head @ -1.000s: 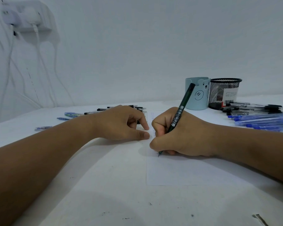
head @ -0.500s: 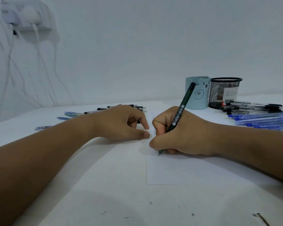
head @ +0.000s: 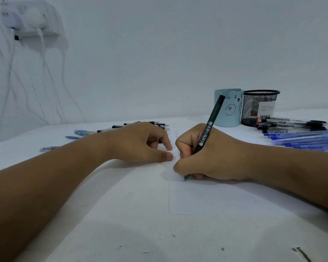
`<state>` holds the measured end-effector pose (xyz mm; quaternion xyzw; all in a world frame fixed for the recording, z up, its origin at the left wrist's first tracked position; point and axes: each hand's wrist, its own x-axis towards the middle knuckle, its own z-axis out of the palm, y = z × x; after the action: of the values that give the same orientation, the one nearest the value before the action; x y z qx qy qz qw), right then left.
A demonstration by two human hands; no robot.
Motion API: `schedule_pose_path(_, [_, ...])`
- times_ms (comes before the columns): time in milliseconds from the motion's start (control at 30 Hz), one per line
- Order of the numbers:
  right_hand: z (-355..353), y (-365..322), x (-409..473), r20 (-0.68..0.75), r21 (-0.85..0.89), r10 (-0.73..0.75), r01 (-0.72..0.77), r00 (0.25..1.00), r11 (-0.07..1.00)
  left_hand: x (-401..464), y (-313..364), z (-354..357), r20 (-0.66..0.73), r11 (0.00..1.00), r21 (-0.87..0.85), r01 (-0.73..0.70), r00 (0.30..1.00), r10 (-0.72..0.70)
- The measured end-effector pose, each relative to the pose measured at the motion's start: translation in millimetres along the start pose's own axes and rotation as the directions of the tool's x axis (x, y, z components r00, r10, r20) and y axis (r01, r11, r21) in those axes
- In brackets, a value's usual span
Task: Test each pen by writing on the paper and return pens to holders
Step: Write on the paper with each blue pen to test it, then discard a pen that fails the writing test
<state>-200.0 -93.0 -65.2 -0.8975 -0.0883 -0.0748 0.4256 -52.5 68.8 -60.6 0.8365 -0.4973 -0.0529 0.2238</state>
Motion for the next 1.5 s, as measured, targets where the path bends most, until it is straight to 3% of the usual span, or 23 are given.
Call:
schedule_pose_path(367, [-2,5,2,-0.013,0.024,-0.029,0.03,0.999,0.999,0,1,0,0.002,1.0,-0.003,-0.004,1.0,0.004])
schedule_pose_path(567, [-2,12,6,-0.086,0.319,-0.123,0.144,0.989,0.937,-1,2,0,0.021,1.0,-0.002,-0.02,1.0,0.02])
schedule_pose_path(633, [-7,14,8,-0.132,0.333,-0.156,0.193,0.979,0.923,0,0,0,0.016,0.999,0.031,-0.023,1.0,0.022])
schedule_pose_path(733, [-18,21,15,-0.292,0.286,-0.133,0.22,0.947,0.933,1,-1,0,-0.016,1.0,0.028,-0.009,1.0,0.009])
schedule_pose_path(833, [-26,29,23,-0.374,0.175,-0.077,0.152,0.924,0.973,1,-3,1,-0.045,1.0,-0.023,-0.008,0.999,0.007])
schedule_pose_path(967, [-35,42,24,-0.429,-0.111,-0.046,-0.002,0.902,0.994,6,-5,2,-0.27,0.976,-0.218,0.0,0.961,-0.061])
schedule_pose_path(1100, [-37,46,23,-0.421,-0.209,-0.075,-0.016,0.904,0.978,8,1,3,-0.387,0.888,-0.457,-0.048,0.91,-0.149])
schedule_pose_path(1233, [-45,42,26,-0.467,-0.074,-0.059,0.028,0.882,0.997,9,11,2,-0.484,0.865,-0.493,-0.096,0.856,-0.181])
schedule_pose_path(1333, [-72,29,19,-0.519,0.131,-0.009,0.09,0.855,0.987,11,27,-6,-0.467,0.839,-0.528,-0.133,0.87,-0.156])
schedule_pose_path(1500, [-133,10,-39,-0.591,0.223,0.024,0.135,0.806,0.966,37,91,-9,-0.453,0.83,-0.51,-0.227,0.891,-0.035])
